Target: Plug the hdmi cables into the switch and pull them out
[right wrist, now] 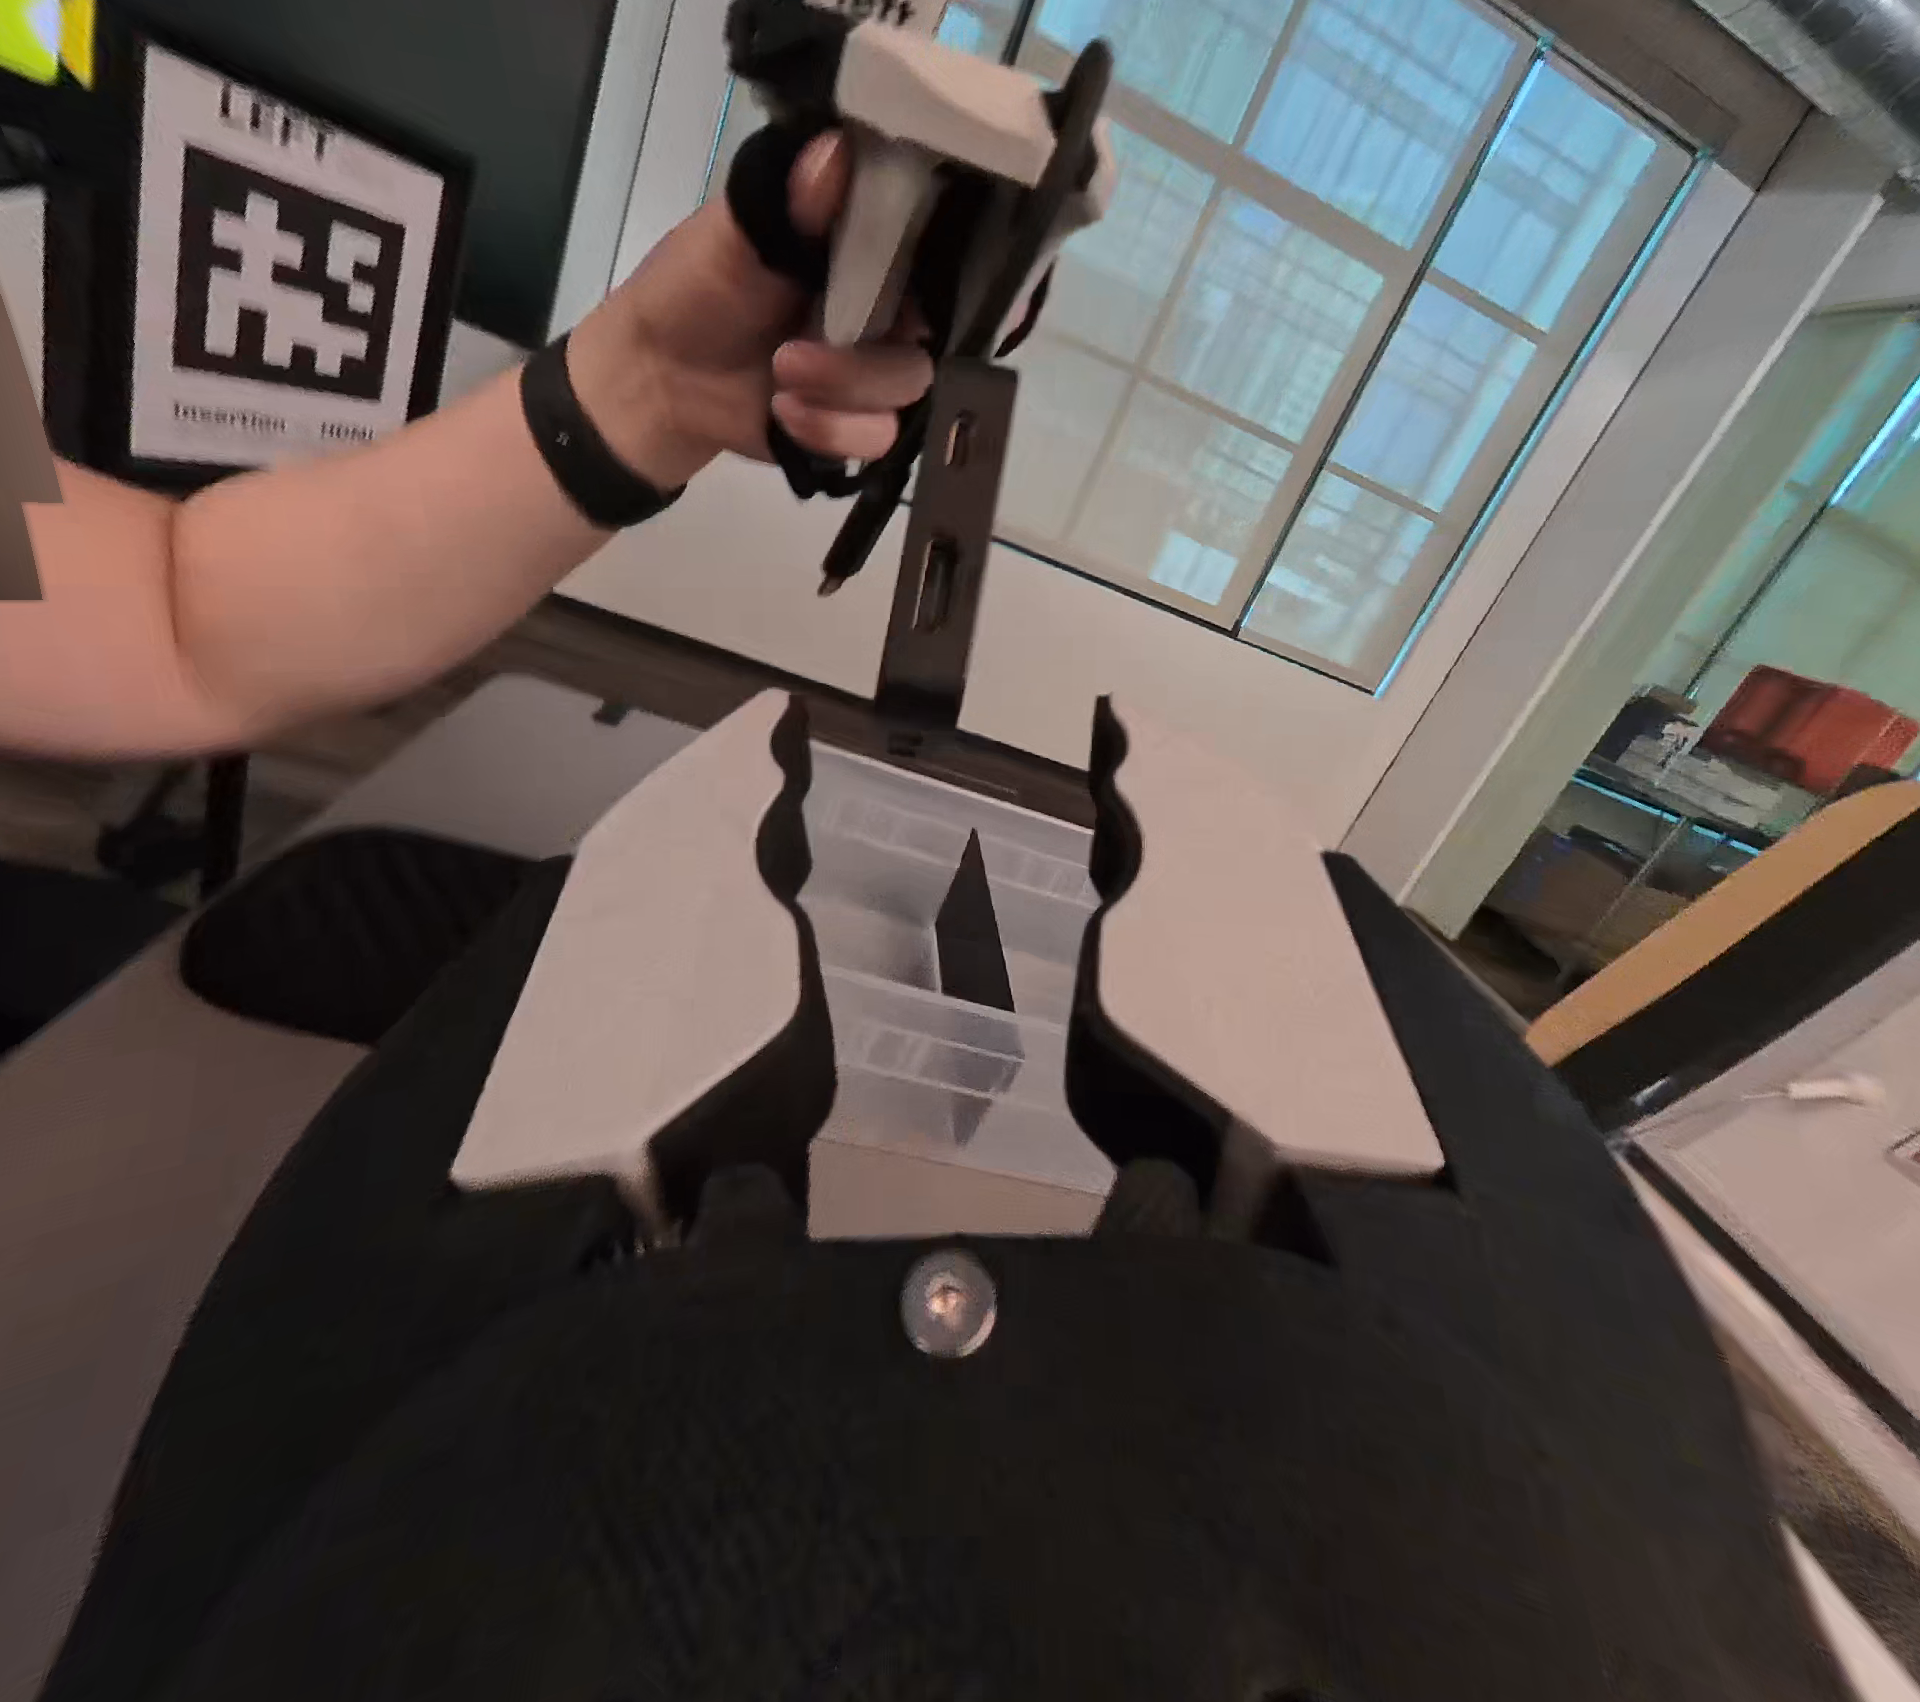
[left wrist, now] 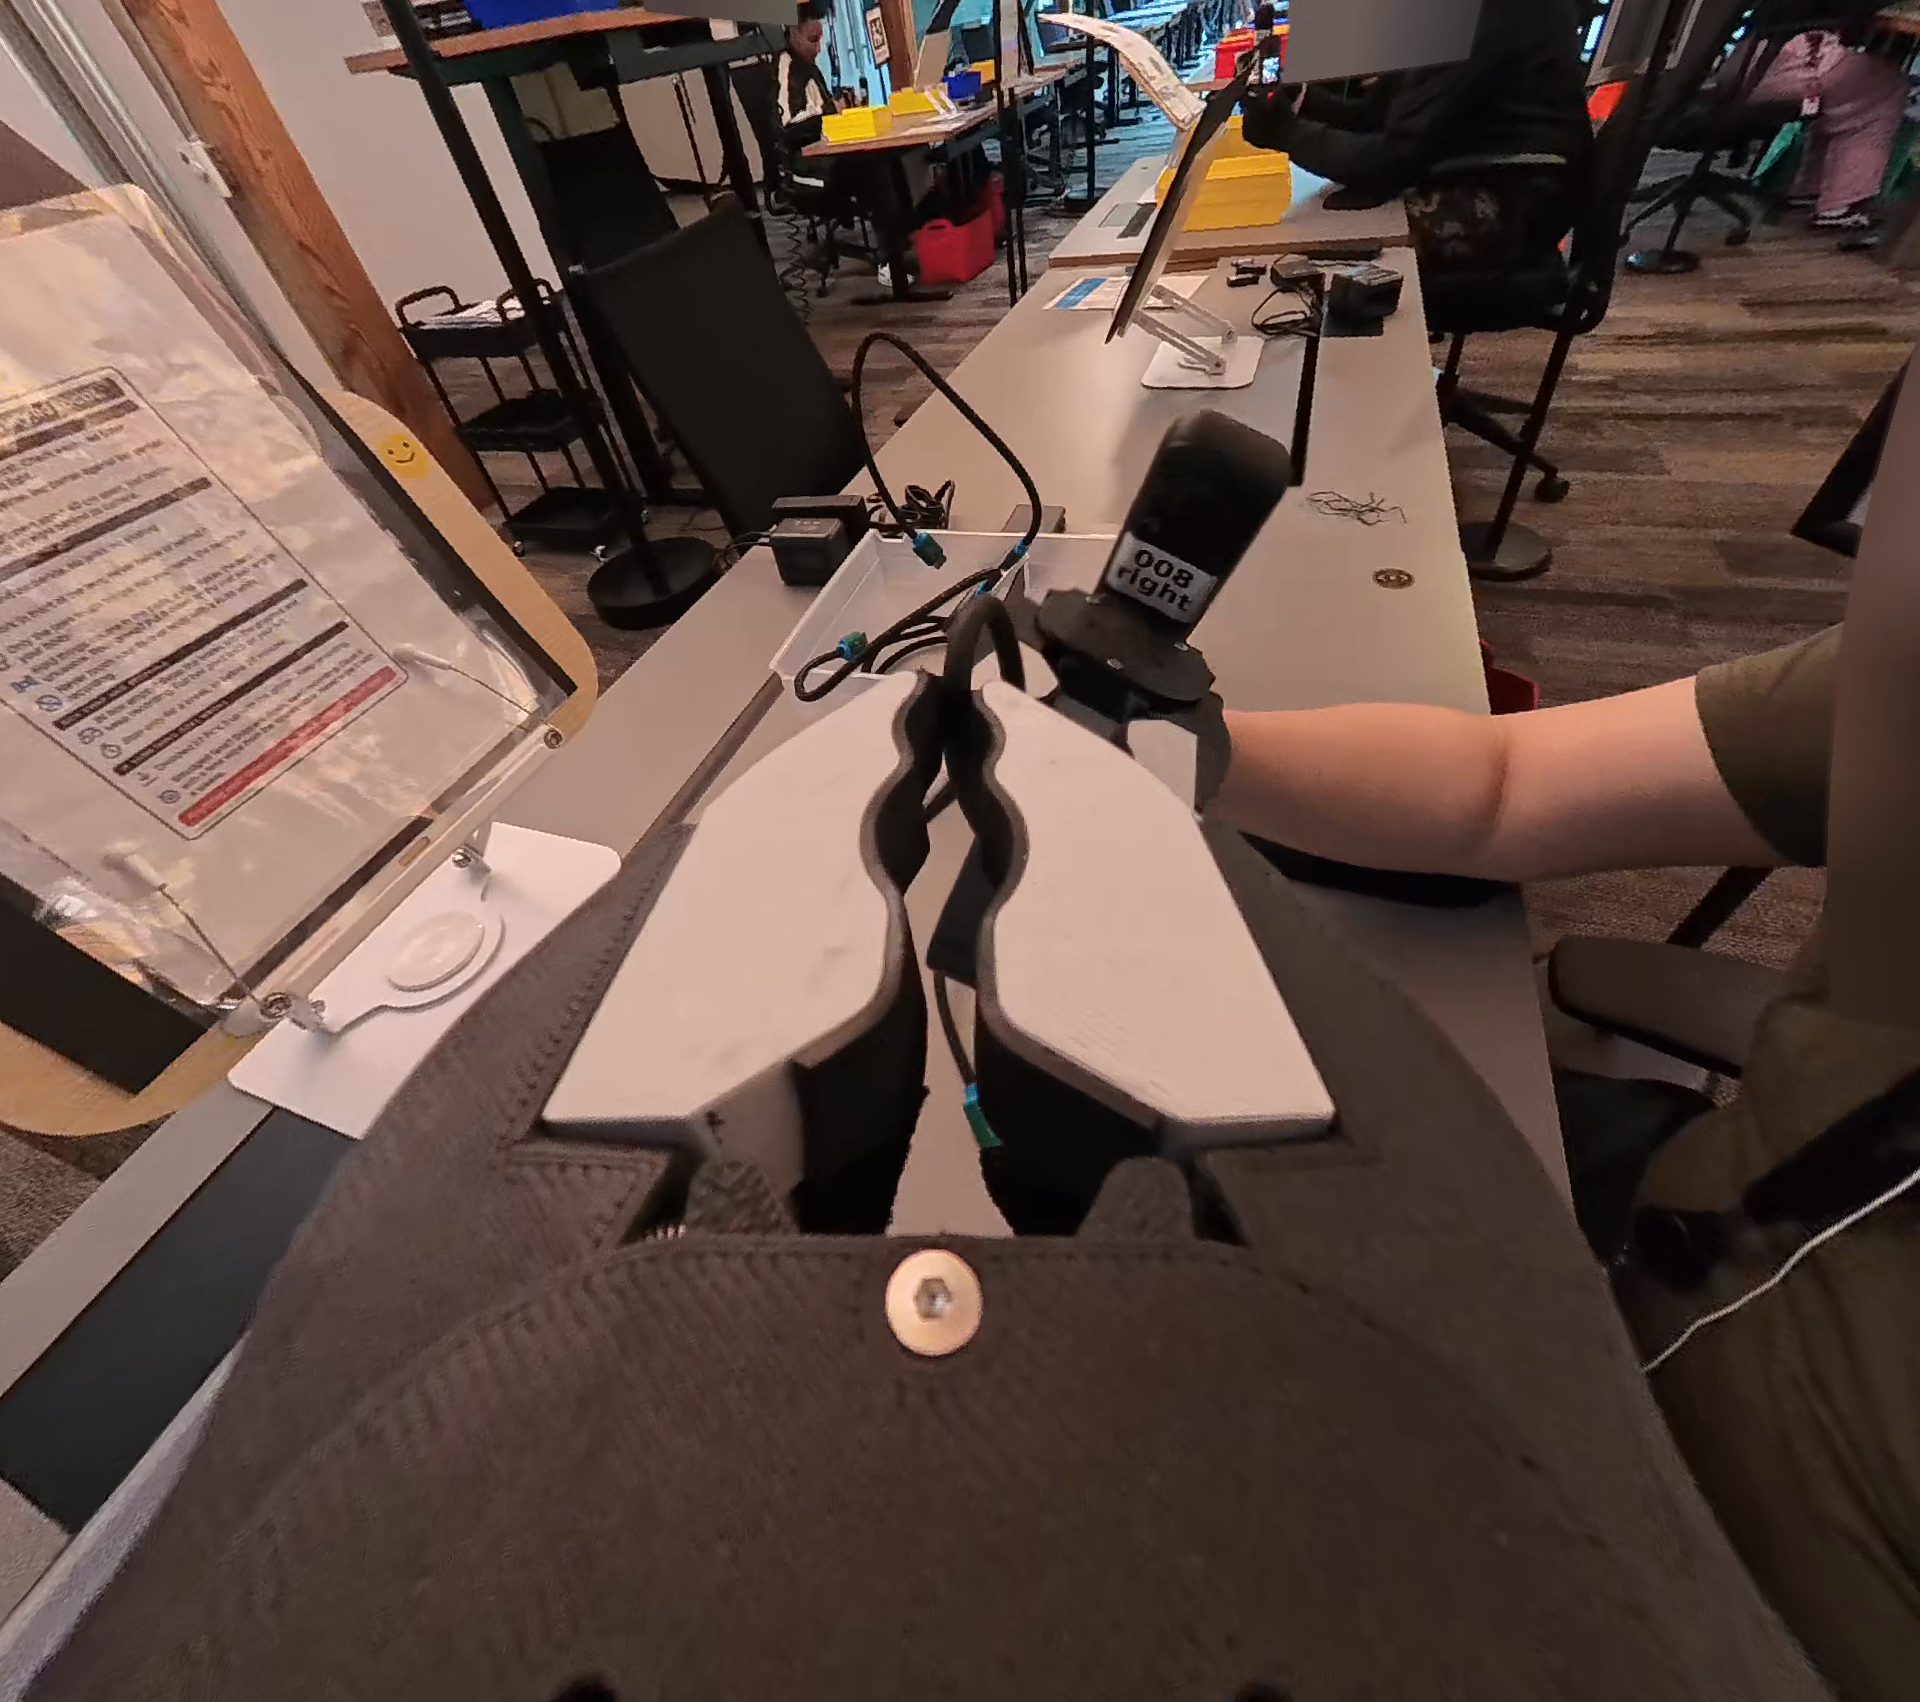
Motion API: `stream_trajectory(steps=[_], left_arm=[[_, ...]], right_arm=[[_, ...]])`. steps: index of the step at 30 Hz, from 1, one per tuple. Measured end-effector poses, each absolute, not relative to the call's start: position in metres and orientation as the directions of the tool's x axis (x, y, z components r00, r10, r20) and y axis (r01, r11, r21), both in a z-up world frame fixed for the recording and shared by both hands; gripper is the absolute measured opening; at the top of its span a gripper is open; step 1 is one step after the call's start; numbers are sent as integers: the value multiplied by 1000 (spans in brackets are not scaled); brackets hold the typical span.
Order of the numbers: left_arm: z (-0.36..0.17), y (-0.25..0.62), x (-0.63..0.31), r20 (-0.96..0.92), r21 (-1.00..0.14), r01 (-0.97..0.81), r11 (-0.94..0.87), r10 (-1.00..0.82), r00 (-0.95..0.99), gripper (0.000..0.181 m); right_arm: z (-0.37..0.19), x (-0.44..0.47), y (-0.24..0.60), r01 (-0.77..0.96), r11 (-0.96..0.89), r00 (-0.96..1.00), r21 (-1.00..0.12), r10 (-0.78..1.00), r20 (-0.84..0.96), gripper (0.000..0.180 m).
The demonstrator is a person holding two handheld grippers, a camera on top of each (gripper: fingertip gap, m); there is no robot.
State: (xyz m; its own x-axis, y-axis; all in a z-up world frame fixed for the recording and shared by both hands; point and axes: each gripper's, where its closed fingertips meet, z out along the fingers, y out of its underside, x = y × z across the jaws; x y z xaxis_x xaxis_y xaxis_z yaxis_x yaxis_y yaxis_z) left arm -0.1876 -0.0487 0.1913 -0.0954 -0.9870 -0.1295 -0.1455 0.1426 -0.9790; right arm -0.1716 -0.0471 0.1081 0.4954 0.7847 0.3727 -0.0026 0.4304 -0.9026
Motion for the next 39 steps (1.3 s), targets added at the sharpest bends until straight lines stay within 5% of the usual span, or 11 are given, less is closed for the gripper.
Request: stream_trajectory(steps=[4,8,12,16,21,39], left_arm=[[182,-49,-183,-119,-983,-131,132,-988,-100,4],[150,-32,-179,-100,-972,-210,105,-994,-34,6],[114,-8,-188,-78,-949,-311,52,-995,69,69],[98,-8,-200,-35,-952,-305,13,-997,69,67],[86,-16,-212,-28,-951,-310,8,-998,60,61],[61,-35,-233,19,-933,-358,-41,-998,65,67]], right_arm=[[107,-167,-49,-21,415,462,-910,811,359,16],[83,-149,-34,170,425,454,-889,767,453,14],[9,-125,8,545,438,378,-715,633,676,15],[-63,-127,30,754,375,198,-539,652,732,15],[-99,-127,35,804,470,6,-364,606,796,15],[-110,-102,29,862,253,97,-440,769,632,28]])
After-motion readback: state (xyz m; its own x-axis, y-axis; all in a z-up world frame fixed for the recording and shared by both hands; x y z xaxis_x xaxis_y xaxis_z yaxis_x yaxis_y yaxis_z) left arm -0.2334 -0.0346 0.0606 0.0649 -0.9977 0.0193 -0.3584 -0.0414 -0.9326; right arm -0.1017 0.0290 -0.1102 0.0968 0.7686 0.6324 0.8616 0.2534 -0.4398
